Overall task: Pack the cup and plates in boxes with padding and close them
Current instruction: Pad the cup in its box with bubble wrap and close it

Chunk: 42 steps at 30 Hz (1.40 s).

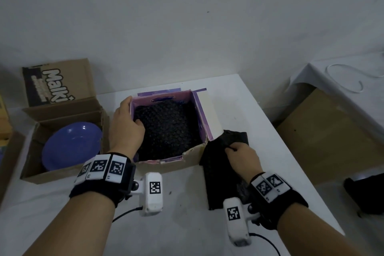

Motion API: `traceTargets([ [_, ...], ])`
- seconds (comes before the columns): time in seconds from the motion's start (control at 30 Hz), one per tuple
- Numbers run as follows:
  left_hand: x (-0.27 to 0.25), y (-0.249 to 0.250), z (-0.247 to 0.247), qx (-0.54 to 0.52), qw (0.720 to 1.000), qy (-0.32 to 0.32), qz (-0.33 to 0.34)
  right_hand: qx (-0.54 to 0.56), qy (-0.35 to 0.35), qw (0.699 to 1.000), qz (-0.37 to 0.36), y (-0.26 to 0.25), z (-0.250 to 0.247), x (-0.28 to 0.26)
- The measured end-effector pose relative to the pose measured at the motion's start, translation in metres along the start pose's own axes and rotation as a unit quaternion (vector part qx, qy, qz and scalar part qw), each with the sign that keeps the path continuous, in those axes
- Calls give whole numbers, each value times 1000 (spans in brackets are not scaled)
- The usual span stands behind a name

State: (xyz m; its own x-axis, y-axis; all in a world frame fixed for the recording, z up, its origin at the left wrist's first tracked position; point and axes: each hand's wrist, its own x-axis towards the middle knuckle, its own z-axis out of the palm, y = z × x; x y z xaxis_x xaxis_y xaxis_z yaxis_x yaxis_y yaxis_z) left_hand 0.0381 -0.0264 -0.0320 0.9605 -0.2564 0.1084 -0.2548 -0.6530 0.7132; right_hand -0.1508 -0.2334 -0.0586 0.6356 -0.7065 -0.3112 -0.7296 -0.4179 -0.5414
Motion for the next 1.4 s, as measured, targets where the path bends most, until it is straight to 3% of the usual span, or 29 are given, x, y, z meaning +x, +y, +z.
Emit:
traceTargets([
  [0.13,3,-3,1,-25,1000,5,5,58,141,988,-36,-31,-35,-4],
  [0.23,2,-1,-1,-73,997,11,1,36,242,954,-174,-69,-56,-9],
  [0.3,0,2,-4,-133,991,10,-15,-13,269,917,-293,-97,-56,-14],
  [0.4,0,0,-7,-227,972,3,-51,-150,205,872,-419,-122,-25,-16],
  [0.5,3,-8,-9,-268,961,15,-74,-275,62,844,-456,-127,10,-16],
  [0.6,5,-10,-15,-227,971,32,-72,-333,-84,816,-466,-123,27,-20],
  [0.67,5,-7,-18,-141,988,68,-1,-290,-108,821,-479,-118,28,-19],
  [0.73,4,4,-18,-56,988,88,113,-152,-87,851,-496,-116,21,-18],
  [0.8,-1,22,-9,-32,978,45,199,7,34,880,-473,-115,8,-10],
  [0.87,-9,41,7,-28,976,-39,214,122,163,896,-396,-112,-5,1],
  [0.9,-12,47,17,-23,976,-77,200,158,189,909,-335,-110,-10,7],
  [0.97,-15,54,34,26,978,-139,157,209,166,941,-210,-102,-16,20],
  [1.03,-15,55,45,97,971,-179,125,230,118,956,-141,-93,-17,27],
  [1.27,-6,49,49,178,948,-257,65,212,-45,974,-65,-79,-5,32],
  [1.4,-9,56,51,269,936,-202,102,231,-48,971,-30,-75,-1,35],
])
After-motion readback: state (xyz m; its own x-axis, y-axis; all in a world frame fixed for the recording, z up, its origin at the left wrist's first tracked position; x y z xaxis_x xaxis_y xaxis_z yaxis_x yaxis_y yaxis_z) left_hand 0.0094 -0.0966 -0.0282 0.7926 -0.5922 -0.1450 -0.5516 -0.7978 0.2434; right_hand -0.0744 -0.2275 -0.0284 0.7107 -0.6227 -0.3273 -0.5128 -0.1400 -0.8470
